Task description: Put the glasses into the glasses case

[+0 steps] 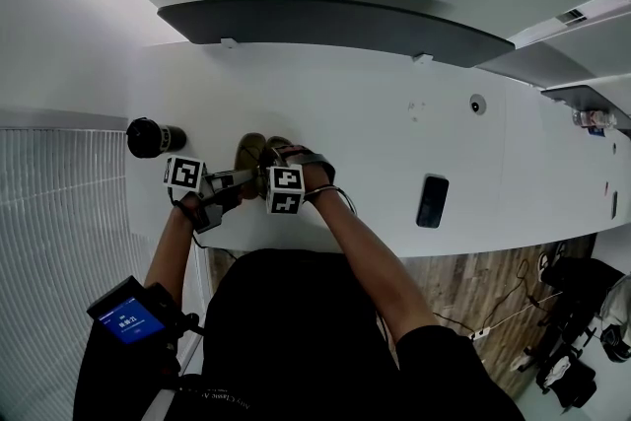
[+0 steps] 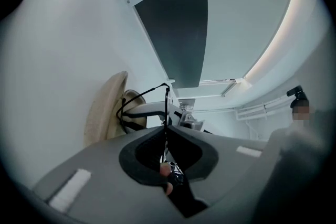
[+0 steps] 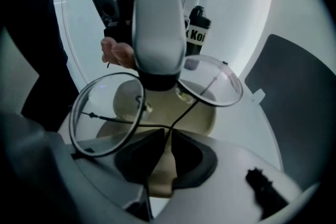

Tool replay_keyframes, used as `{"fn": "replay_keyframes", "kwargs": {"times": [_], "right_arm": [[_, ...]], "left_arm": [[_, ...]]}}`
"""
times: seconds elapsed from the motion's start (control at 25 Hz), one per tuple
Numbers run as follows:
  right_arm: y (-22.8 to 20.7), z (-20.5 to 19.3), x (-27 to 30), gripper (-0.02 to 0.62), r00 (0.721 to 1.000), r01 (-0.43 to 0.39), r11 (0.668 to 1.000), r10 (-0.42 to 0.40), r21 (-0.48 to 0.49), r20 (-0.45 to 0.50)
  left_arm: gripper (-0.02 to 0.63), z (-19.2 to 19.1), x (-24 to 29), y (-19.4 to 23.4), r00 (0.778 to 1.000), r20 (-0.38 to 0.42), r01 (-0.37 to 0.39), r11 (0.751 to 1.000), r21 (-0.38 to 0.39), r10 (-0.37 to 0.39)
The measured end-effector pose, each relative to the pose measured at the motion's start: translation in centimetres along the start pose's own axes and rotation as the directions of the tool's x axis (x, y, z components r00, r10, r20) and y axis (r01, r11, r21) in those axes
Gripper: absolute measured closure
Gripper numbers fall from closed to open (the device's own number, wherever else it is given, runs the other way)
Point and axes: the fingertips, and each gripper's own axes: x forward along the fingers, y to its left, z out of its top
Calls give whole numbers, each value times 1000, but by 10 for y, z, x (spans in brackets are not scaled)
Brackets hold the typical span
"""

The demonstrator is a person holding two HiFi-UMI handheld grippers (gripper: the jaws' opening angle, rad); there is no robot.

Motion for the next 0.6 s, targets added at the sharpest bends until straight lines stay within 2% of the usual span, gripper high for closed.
{"fn": "replay_keyframes", "kwargs": {"times": [0.08,0.2,0.28,0.4,0.48,0.6], "right_arm": [[3,6,-8,555,998,-17,999,15,28,66],[4,9,-24,557,989,24,1000,-24,0,143],[6,5,-31,555,987,66,997,-61,-33,146],[5,-6,-41,555,982,135,991,-130,-27,136],[1,-13,-54,555,968,197,979,-201,46,149],[-6,-20,-73,555,938,263,941,-302,215,172]], "left_arm": [[583,5,-1,9,998,-10,-54,997,46,54],[584,4,-3,35,978,-81,-179,971,161,194],[584,-1,0,46,965,-111,-218,960,173,239],[584,-5,10,51,958,-132,-234,959,162,256],[584,-9,19,53,952,-153,-240,958,160,264],[583,-10,29,57,944,-184,-246,956,160,274]]}}
